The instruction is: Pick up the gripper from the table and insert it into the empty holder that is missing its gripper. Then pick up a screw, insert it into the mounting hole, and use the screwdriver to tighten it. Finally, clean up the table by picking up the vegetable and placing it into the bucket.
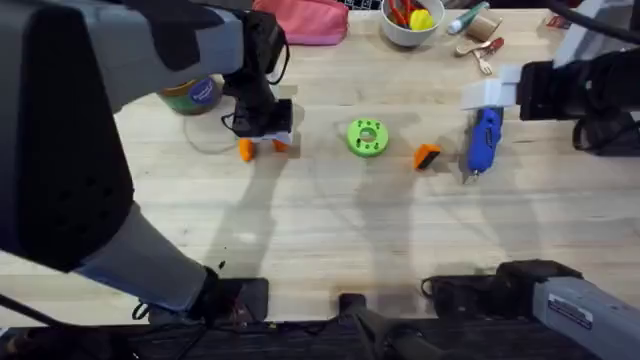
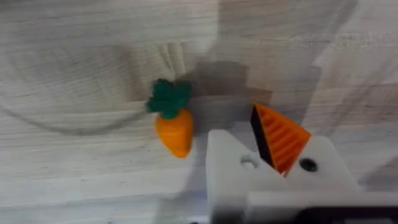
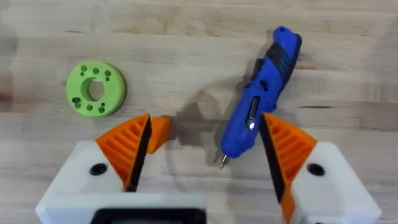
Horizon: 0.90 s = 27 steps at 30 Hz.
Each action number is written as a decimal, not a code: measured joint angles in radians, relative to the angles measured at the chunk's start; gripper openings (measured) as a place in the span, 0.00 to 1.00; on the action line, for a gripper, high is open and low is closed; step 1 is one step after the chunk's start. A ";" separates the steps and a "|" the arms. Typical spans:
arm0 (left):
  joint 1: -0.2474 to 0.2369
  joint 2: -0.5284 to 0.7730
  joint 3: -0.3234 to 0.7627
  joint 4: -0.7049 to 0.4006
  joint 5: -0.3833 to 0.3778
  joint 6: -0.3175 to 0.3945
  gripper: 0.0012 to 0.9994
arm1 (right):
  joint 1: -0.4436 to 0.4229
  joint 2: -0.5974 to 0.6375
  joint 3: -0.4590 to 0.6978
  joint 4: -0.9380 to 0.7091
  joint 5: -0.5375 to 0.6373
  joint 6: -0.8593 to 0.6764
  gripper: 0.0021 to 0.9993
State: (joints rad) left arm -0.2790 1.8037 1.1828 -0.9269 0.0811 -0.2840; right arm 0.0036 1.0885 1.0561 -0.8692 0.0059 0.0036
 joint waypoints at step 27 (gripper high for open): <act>0.011 -0.037 0.205 -0.169 -0.027 0.000 0.01 | 0.000 0.000 0.000 0.000 0.000 0.000 0.99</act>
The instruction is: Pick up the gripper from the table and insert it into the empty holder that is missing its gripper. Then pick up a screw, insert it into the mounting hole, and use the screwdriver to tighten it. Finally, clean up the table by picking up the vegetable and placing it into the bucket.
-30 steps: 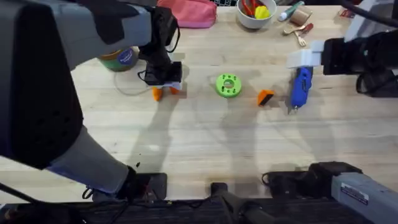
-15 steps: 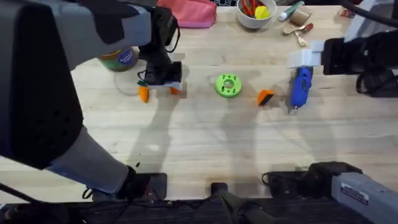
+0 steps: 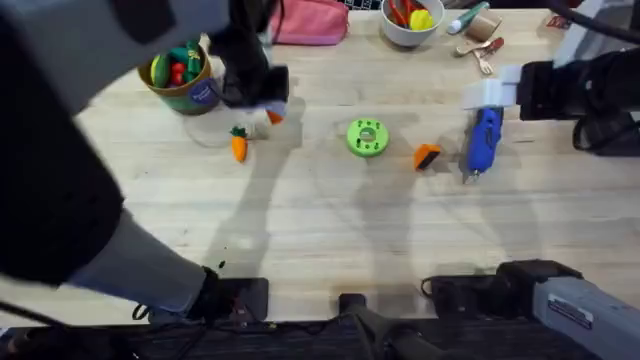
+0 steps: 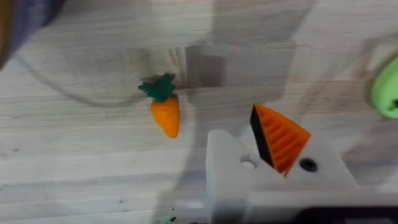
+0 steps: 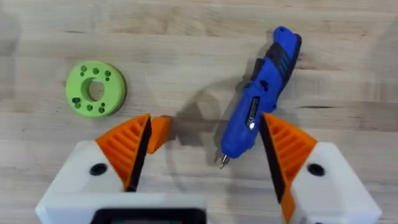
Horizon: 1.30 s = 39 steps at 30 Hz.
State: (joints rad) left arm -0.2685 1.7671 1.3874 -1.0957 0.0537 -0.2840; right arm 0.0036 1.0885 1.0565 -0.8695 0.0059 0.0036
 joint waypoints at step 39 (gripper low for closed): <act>0.004 -0.186 0.189 -0.199 -0.070 0.000 0.99 | 0.000 0.000 0.000 0.000 0.000 0.000 0.99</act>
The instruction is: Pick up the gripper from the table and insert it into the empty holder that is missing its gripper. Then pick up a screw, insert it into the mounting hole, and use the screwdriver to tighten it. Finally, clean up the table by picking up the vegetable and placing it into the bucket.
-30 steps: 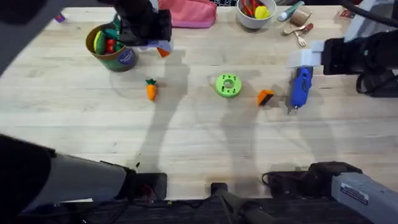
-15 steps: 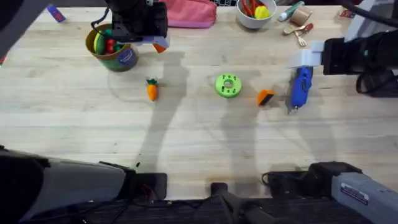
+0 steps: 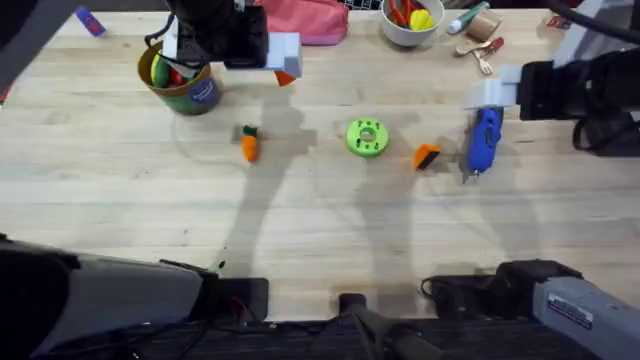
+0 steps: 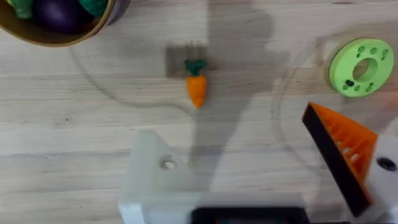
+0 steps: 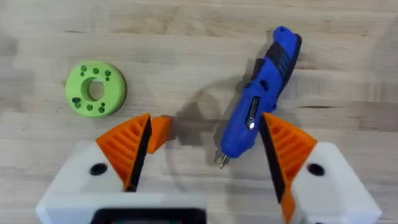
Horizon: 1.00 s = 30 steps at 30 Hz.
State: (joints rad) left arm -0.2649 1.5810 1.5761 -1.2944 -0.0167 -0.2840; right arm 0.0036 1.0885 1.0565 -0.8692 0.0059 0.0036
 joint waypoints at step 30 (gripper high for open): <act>0.004 0.000 0.000 0.002 -0.089 0.018 0.99 | 0.000 0.000 0.000 0.000 0.000 0.000 0.99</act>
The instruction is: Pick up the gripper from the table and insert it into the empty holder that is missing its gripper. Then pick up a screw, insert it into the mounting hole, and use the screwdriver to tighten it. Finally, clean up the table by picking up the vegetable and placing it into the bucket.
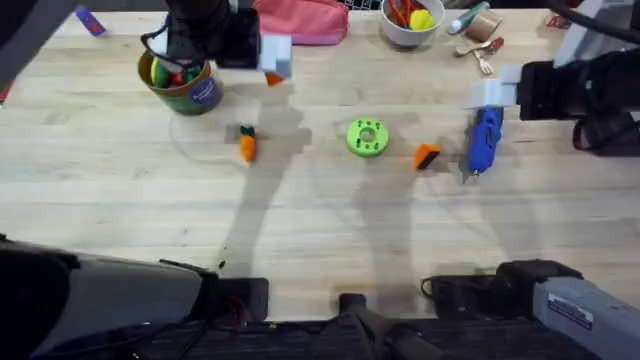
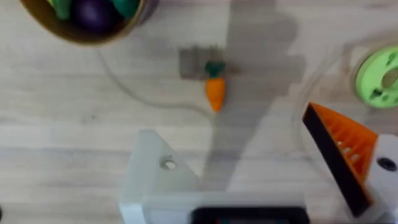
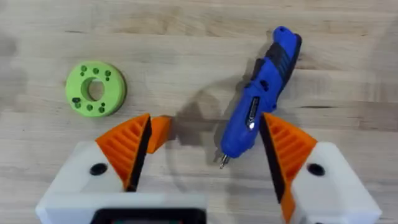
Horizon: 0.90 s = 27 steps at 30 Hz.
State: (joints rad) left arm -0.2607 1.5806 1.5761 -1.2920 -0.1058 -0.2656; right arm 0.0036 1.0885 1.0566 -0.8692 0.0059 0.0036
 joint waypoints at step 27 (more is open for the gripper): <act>0.136 -0.941 -0.876 1.025 0.156 0.000 0.99 | 0.000 0.000 0.000 0.000 0.000 0.000 0.99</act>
State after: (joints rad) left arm -0.1244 0.6397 0.7002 -0.2667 0.0499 -0.2652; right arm 0.0036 1.0884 1.0569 -0.8695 0.0059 0.0036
